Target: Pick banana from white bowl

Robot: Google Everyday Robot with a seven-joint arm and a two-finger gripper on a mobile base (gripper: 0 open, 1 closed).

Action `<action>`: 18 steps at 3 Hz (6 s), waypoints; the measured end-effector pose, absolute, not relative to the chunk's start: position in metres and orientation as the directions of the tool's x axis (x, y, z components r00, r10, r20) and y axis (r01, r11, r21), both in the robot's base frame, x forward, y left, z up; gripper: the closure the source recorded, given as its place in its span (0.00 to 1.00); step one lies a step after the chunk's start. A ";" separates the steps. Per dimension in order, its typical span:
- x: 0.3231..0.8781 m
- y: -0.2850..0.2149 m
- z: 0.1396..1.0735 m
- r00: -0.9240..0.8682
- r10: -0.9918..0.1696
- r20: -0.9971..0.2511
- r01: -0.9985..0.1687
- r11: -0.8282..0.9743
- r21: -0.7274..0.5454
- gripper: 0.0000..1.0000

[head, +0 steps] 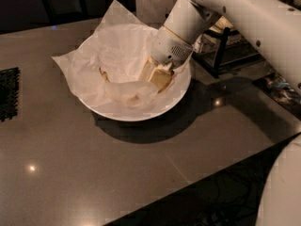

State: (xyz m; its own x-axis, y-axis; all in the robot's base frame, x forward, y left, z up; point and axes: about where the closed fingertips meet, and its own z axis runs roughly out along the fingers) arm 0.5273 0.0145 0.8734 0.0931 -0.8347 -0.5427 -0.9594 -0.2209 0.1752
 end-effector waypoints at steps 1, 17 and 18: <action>0.529 0.013 0.888 0.110 -0.824 -0.556 -0.966 -0.219 0.134 1.00; 0.548 0.029 0.837 -0.038 -0.804 -0.593 -0.972 -0.107 0.208 0.34; 0.548 0.028 0.832 -0.051 -0.805 -0.591 -0.971 -0.100 0.219 0.50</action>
Offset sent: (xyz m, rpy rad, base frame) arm -0.0166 -0.0055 0.0167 0.0654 0.0196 0.0109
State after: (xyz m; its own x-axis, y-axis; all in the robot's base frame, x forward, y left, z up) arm 0.5482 0.0275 0.8322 -0.0506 -0.8049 -0.5913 -0.9706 -0.0998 0.2189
